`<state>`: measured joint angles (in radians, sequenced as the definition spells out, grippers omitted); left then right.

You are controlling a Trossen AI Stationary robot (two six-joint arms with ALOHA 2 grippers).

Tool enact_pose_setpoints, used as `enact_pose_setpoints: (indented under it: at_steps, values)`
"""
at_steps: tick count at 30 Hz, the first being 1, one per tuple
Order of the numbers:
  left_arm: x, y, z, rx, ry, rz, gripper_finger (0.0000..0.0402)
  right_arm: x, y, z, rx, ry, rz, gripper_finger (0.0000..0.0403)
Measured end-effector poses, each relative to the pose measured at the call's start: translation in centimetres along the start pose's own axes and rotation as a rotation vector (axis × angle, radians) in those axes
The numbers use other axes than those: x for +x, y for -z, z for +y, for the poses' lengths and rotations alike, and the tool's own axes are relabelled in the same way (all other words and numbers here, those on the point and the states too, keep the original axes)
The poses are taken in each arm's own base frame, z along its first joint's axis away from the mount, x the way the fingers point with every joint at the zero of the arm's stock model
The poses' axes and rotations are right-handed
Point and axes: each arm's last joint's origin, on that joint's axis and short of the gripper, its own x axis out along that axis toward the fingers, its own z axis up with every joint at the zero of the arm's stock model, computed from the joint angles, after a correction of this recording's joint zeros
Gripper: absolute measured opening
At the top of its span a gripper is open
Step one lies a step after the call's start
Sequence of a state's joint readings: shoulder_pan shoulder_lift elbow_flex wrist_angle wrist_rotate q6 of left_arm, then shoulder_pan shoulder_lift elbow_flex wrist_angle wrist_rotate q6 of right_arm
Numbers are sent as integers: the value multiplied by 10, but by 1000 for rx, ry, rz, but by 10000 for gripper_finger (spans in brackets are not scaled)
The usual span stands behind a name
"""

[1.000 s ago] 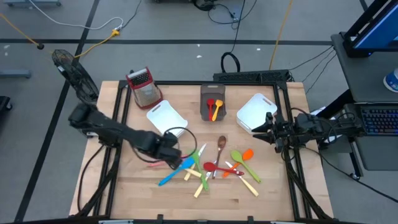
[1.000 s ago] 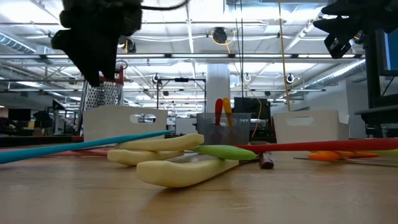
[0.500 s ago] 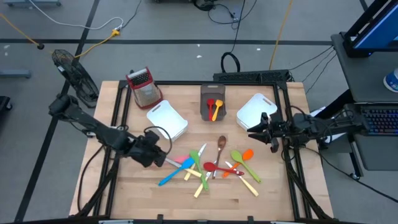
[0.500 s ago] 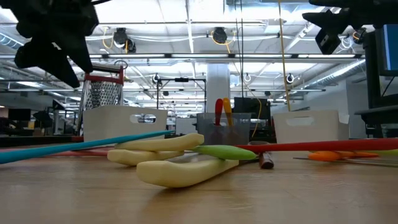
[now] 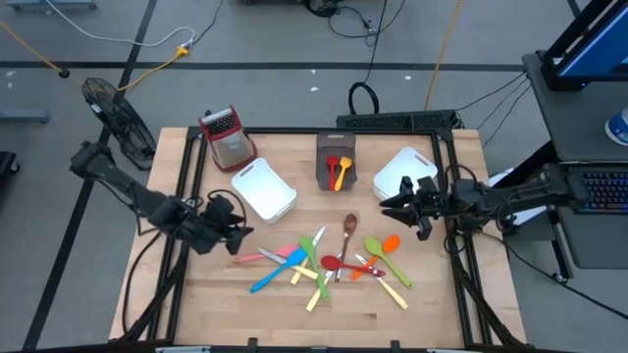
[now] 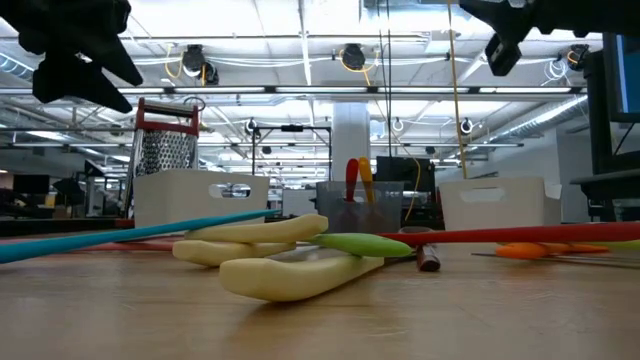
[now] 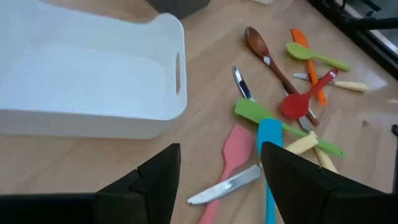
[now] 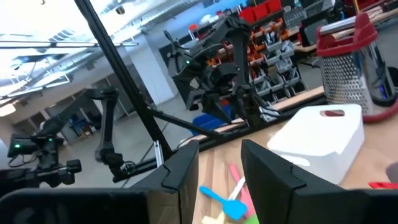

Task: Pick & Place Kitchen Items
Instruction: Put the blue spatula into the black bin

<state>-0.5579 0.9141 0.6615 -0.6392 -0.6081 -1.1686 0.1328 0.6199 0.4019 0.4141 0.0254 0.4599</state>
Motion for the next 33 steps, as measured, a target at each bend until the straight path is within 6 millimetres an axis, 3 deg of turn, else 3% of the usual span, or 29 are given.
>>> enact_pose_setpoints:
  at_steps: [11,18,23,33]
  values:
    - [-14,5,37,37,85,-40,230,25,6,-1,12,-37,-57,114]
    - [-19,10,58,27,113,-60,230,51,-2,12,-19,-54,-21,114]
    - [-21,10,61,0,118,-60,230,63,-8,19,-50,-64,0,114]
    - [-21,10,60,-109,129,-31,230,64,-4,17,-51,-47,38,114]
